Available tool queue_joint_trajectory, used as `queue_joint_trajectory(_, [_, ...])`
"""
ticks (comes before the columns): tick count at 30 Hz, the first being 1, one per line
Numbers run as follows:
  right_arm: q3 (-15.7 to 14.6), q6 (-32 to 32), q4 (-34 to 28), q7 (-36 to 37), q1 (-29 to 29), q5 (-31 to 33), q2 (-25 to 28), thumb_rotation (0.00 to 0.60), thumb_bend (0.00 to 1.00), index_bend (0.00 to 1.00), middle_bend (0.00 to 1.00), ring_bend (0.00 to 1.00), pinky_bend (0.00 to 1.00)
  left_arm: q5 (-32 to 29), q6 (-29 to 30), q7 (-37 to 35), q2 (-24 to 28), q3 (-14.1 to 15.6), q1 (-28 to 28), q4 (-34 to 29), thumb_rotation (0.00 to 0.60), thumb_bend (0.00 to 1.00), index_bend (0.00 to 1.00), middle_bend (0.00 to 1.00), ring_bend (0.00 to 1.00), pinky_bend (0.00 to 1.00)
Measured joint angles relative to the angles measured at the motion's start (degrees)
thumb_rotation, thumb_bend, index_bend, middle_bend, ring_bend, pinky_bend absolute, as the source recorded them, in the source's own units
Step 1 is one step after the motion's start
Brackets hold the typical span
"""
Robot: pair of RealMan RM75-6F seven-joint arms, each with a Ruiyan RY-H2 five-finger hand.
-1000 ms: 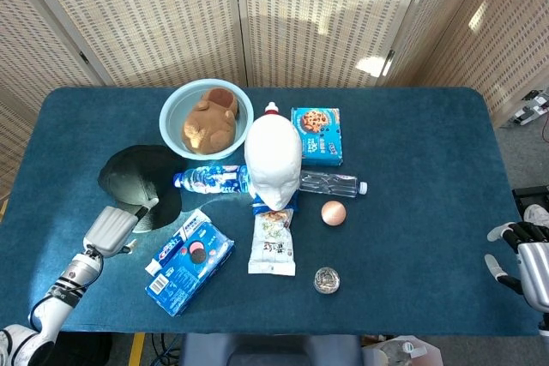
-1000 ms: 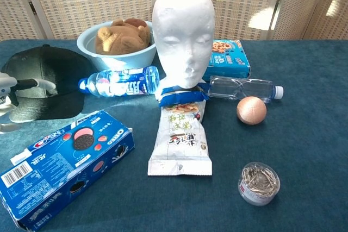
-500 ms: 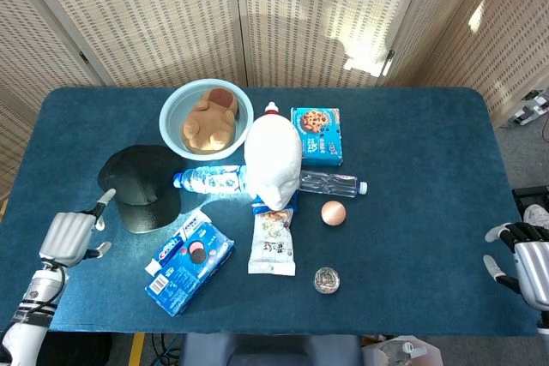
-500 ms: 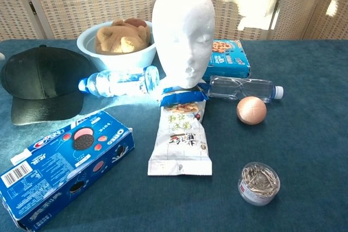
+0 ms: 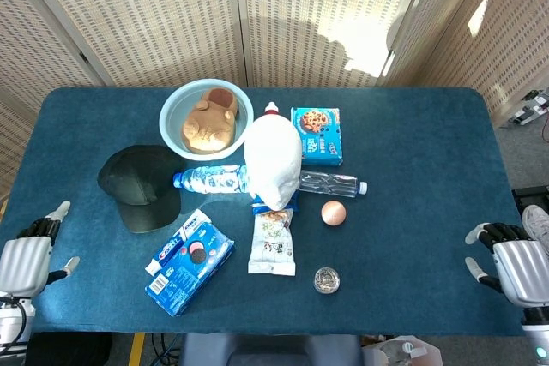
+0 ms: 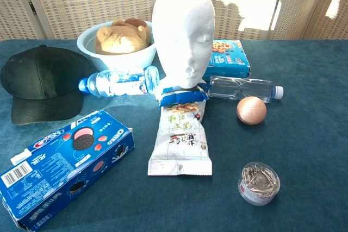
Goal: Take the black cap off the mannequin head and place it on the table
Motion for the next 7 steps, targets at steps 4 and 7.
queue_joint_trajectory(4, [-0.4, 0.0, 0.2, 0.2, 0.4, -1.4, -0.4, 0.600, 0.30, 0.49, 0.40, 0.33, 0.37, 3.1, 2.8, -0.1, -0.9, 0.6, 1.9, 0.0, 0.600, 0.16, 0.04, 0.20, 0.23, 0.37])
queue_joint_trajectory(7, [-0.6, -0.2, 0.1, 0.2, 0.8, -2.5, -0.5, 0.600, 0.30, 0.49, 0.40, 0.33, 0.37, 4.7, 3.9, -0.2, -1.5, 0.9, 3.0, 0.1, 0.600, 0.16, 0.04, 0.20, 0.23, 0.36])
